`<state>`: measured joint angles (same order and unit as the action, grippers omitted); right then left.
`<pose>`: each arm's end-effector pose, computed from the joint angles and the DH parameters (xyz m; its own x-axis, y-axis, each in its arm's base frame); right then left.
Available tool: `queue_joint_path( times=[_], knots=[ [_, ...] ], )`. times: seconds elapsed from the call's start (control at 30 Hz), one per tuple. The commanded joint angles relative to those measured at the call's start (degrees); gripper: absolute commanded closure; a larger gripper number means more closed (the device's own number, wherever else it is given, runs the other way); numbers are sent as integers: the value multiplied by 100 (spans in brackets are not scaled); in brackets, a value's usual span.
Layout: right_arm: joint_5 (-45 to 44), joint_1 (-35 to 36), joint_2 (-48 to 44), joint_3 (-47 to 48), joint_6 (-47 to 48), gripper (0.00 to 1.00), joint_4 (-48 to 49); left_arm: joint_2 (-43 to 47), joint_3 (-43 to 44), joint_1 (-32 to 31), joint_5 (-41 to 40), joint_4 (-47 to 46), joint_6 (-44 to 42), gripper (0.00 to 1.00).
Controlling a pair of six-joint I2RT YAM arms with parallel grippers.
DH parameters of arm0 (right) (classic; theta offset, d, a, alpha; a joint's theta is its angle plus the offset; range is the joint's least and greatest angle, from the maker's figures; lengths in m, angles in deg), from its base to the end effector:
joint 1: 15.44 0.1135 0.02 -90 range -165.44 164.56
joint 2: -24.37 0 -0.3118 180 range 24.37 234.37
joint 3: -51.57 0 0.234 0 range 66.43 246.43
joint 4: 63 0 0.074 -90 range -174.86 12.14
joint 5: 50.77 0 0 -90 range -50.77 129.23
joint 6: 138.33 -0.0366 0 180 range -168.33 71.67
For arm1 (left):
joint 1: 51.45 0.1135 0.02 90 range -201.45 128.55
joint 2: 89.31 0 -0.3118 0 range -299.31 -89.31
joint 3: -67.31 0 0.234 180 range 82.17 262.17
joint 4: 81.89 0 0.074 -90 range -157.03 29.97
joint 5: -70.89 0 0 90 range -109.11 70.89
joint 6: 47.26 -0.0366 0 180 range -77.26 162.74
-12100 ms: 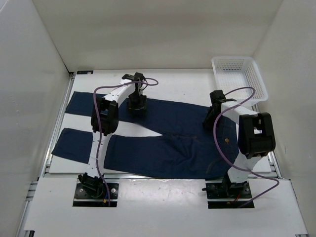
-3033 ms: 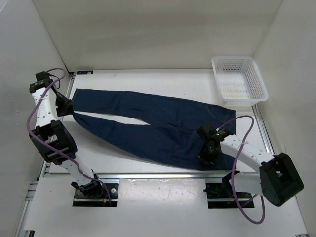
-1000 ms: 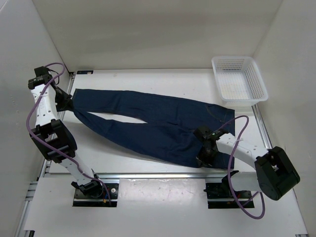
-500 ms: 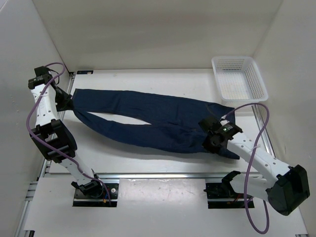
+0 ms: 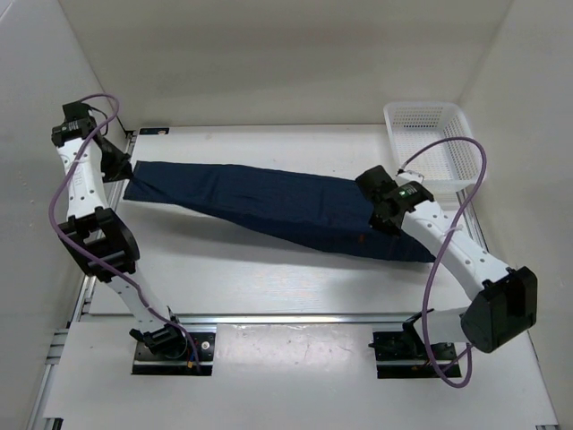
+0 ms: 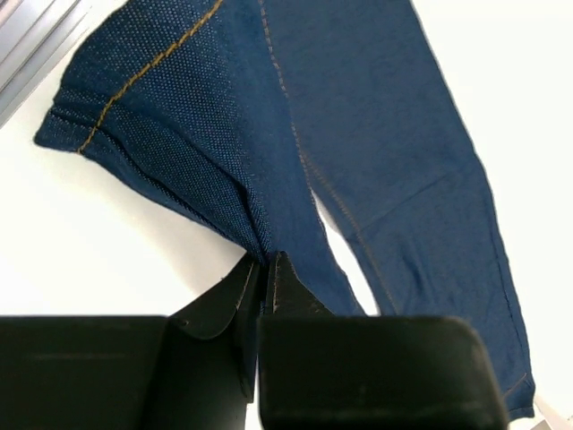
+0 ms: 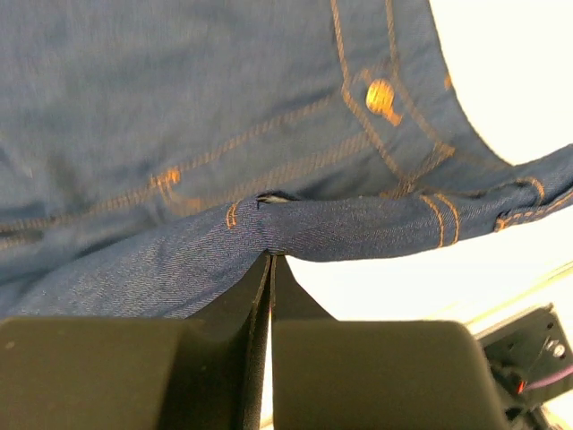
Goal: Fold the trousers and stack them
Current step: Fold the trousers
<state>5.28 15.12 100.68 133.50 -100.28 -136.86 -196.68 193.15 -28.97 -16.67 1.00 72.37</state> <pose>0.1979 0.0931 0.3424 -0.6847 0.3543 -0.6369 0.4797 0.8770 -0.0278 0.3543 0.1449 0.3855 -0.5440 -0.7597 -0.3563 -0.7293 0.6381 -0.2468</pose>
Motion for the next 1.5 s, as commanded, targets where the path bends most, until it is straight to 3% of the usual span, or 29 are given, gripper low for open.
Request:
queue_joint_path(
  times=[0.0,0.27,0.57,0.73,0.8,0.83,0.87,0.9,0.97,1.07,1.2,1.23,1.3,1.37,1.4,1.47],
  knots=[
    [-507,-323,76,499,640,100,213,-231,651,-112,-77,0,-1,89],
    [-287,-850,919,1254,1423,100,793,-1303,1811,-112,-129,297,-54,89],
    [-41,-1167,2123,1986,1766,100,1154,-2068,2357,-164,-191,299,-54,89],
    [20,-1351,2493,2380,1828,100,1268,-2630,3165,-165,-16,246,-54,89],
    [204,-1422,2686,2634,1881,100,1268,-2973,3577,-165,176,246,-54,76],
    [283,-1509,2739,2732,1881,90,1268,-3191,3719,-165,283,246,-54,64],
    [371,-1562,2740,2794,1881,81,1268,-3246,3834,-165,379,307,-54,35],
    [450,-1563,2740,2794,1933,68,1321,-3246,3783,-165,441,307,-54,22],
    [670,-1563,2661,2716,1994,30,1399,-2976,3511,-165,442,194,-115,2],
    [723,-1563,2424,2478,1995,19,1400,-2676,3053,-165,319,61,-185,0],
    [776,-1563,2116,2075,1942,22,1400,-2412,3000,-165,56,114,-361,0],
    [776,-1563,1968,1986,1881,23,1400,-2411,2930,-165,3,114,-361,3],
    [829,-1563,1739,1689,1881,29,1400,-2245,2737,-165,2,114,-423,32],
    [829,-1563,1589,1486,1881,39,1400,-2166,2422,-165,2,44,-475,80],
    [829,-1563,1440,1389,1881,49,1400,-2165,2307,-165,2,44,-475,90],
    [829,-1563,1282,1073,1881,58,1400,-2112,1939,-218,2,-9,-537,90]
  ],
)
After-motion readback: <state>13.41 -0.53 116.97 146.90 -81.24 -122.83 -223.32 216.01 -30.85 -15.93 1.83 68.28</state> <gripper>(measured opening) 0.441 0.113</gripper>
